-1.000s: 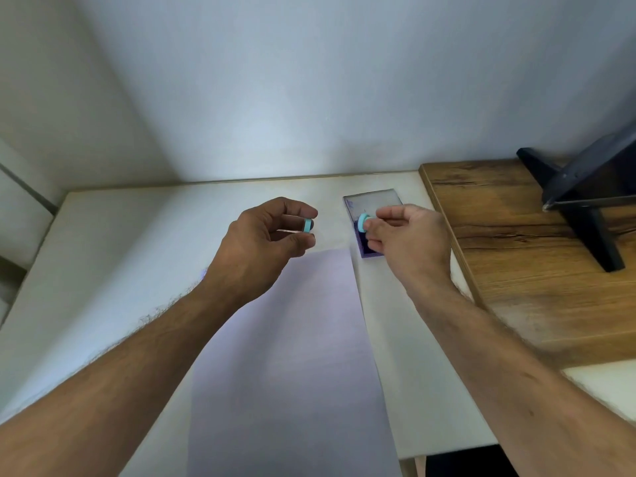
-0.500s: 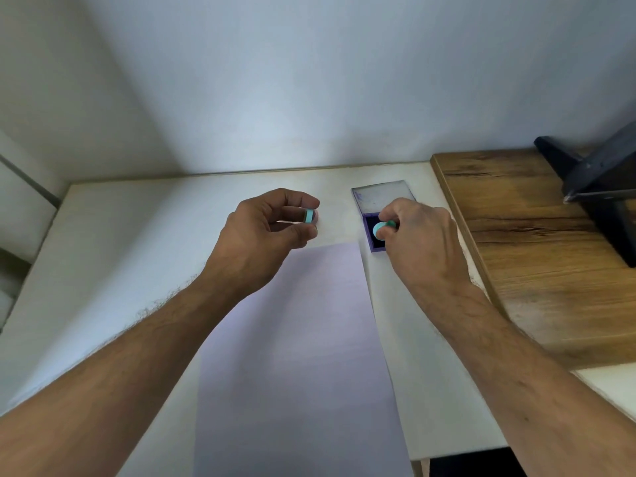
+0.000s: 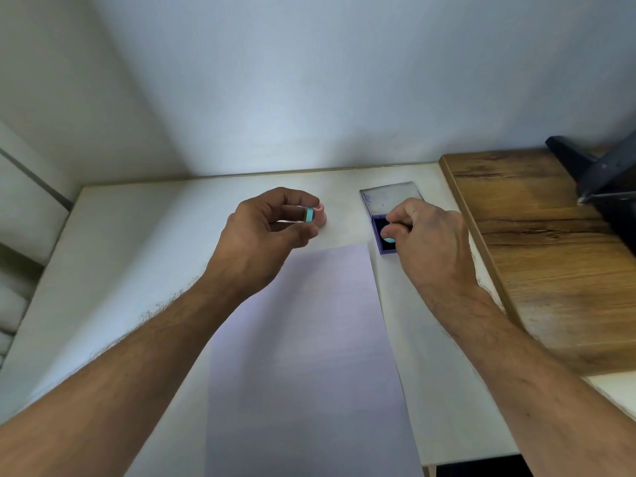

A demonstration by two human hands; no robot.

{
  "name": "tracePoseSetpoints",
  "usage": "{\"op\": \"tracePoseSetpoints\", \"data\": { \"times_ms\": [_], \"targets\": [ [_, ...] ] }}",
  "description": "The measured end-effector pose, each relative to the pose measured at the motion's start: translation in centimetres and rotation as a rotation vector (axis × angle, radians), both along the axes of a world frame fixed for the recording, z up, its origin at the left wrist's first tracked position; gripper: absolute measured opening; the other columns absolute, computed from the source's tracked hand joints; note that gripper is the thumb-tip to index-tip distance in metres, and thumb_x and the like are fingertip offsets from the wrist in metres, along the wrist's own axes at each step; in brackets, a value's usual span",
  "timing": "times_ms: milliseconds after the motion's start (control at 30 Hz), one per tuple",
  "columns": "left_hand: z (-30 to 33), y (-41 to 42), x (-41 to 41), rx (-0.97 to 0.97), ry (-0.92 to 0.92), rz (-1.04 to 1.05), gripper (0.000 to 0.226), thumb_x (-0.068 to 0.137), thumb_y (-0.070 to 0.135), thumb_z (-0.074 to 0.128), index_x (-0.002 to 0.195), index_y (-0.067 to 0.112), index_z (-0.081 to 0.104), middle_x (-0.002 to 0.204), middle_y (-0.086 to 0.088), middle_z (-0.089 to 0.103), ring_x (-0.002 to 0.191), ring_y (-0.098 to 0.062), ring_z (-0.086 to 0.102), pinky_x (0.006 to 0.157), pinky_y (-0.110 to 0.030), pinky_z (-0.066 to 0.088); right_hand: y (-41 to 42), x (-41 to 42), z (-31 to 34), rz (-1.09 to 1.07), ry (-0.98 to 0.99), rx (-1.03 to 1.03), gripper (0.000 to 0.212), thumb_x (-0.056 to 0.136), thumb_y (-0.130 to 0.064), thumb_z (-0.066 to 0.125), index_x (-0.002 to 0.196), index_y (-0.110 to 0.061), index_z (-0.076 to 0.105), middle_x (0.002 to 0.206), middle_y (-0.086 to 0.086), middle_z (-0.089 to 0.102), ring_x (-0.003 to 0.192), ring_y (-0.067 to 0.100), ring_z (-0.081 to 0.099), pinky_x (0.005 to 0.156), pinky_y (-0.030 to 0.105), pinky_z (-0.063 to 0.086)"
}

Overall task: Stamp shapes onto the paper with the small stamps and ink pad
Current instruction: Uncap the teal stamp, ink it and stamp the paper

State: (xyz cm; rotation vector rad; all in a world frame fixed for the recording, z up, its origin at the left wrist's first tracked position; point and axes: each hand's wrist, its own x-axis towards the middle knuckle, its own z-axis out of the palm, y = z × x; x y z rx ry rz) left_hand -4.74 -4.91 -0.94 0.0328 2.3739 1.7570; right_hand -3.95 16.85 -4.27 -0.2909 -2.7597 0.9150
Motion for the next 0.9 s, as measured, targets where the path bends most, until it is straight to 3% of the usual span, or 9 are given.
{"op": "tracePoseSetpoints", "data": {
  "times_ms": [100, 333, 533, 600, 667, 700, 833, 900],
  "targets": [
    [0.0, -0.4, 0.0, 0.0, -0.002, 0.003, 0.029, 0.086, 0.003, 0.073, 0.099, 0.029, 0.073, 0.092, 0.012, 0.078, 0.09, -0.015, 0.075, 0.091, -0.039, 0.059, 0.0, -0.3, 0.0, -0.01, 0.001, -0.057, 0.013, 0.084, -0.016, 0.074, 0.097, -0.012, 0.075, 0.086, 0.002, 0.074, 0.076, 0.01, 0.063, 0.074, 0.028, 0.057],
    [-0.3, -1.1, -0.2, 0.006, 0.001, 0.018, 0.03, 0.084, 0.006, 0.075, 0.098, 0.032, 0.075, 0.101, 0.001, 0.076, 0.09, -0.021, 0.075, 0.093, -0.045, 0.057, 0.3, -0.7, -0.2, -0.004, -0.001, -0.111, 0.01, 0.082, -0.008, 0.076, 0.093, -0.008, 0.076, 0.077, -0.003, 0.071, 0.065, -0.002, 0.059, 0.068, 0.012, 0.052],
    [-0.2, -1.3, 0.2, -0.004, -0.013, 0.019, 0.03, 0.084, 0.007, 0.075, 0.097, 0.034, 0.075, 0.101, 0.002, 0.076, 0.091, -0.018, 0.075, 0.093, -0.044, 0.057, 0.1, -0.7, -0.3, 0.014, -0.017, -0.073, 0.016, 0.084, -0.005, 0.073, 0.099, -0.006, 0.074, 0.089, 0.007, 0.074, 0.061, -0.01, 0.051, 0.062, 0.008, 0.045],
    [-0.1, -1.5, 0.3, -0.014, -0.022, 0.021, 0.03, 0.085, 0.006, 0.075, 0.098, 0.034, 0.075, 0.101, 0.003, 0.076, 0.09, -0.017, 0.075, 0.087, -0.035, 0.059, 0.1, -0.9, -0.2, 0.018, -0.019, -0.062, 0.015, 0.084, -0.004, 0.072, 0.1, -0.005, 0.074, 0.092, 0.008, 0.073, 0.061, -0.008, 0.052, 0.064, 0.014, 0.049],
    [0.1, -2.1, 0.4, -0.038, -0.04, 0.037, 0.028, 0.086, 0.007, 0.074, 0.099, 0.032, 0.074, 0.099, 0.007, 0.077, 0.084, -0.01, 0.075, 0.069, -0.017, 0.056, 0.1, -0.8, -0.1, 0.023, -0.014, -0.023, 0.014, 0.085, -0.006, 0.072, 0.099, -0.007, 0.074, 0.093, 0.009, 0.073, 0.066, 0.003, 0.058, 0.069, 0.023, 0.055],
    [0.2, -2.5, 0.5, -0.055, -0.049, 0.054, 0.027, 0.086, 0.008, 0.073, 0.1, 0.032, 0.074, 0.097, 0.01, 0.077, 0.081, -0.008, 0.075, 0.065, -0.015, 0.053, 0.0, -0.8, -0.1, 0.025, -0.014, 0.007, 0.014, 0.085, -0.008, 0.072, 0.098, -0.008, 0.073, 0.093, 0.009, 0.073, 0.071, 0.008, 0.059, 0.07, 0.025, 0.056],
    [0.3, -4.1, 0.4, -0.069, -0.062, 0.103, 0.027, 0.087, 0.009, 0.073, 0.099, 0.033, 0.075, 0.097, 0.009, 0.077, 0.081, -0.014, 0.077, 0.073, -0.029, 0.056, -0.1, -0.9, 0.8, -0.028, 0.029, -0.058, 0.013, 0.081, -0.017, 0.076, 0.093, -0.014, 0.074, 0.085, -0.002, 0.071, 0.075, 0.009, 0.064, 0.065, 0.013, 0.05],
    [0.3, -4.9, 0.1, -0.058, -0.043, 0.121, 0.026, 0.086, 0.008, 0.073, 0.099, 0.031, 0.075, 0.099, 0.008, 0.076, 0.082, -0.019, 0.077, 0.084, -0.037, 0.059, -0.9, -1.3, 1.6, -0.076, 0.069, -0.278, 0.011, 0.078, -0.02, 0.078, 0.089, -0.019, 0.075, 0.081, -0.005, 0.073, 0.07, 0.01, 0.069, 0.066, 0.021, 0.057]
  ]
}}
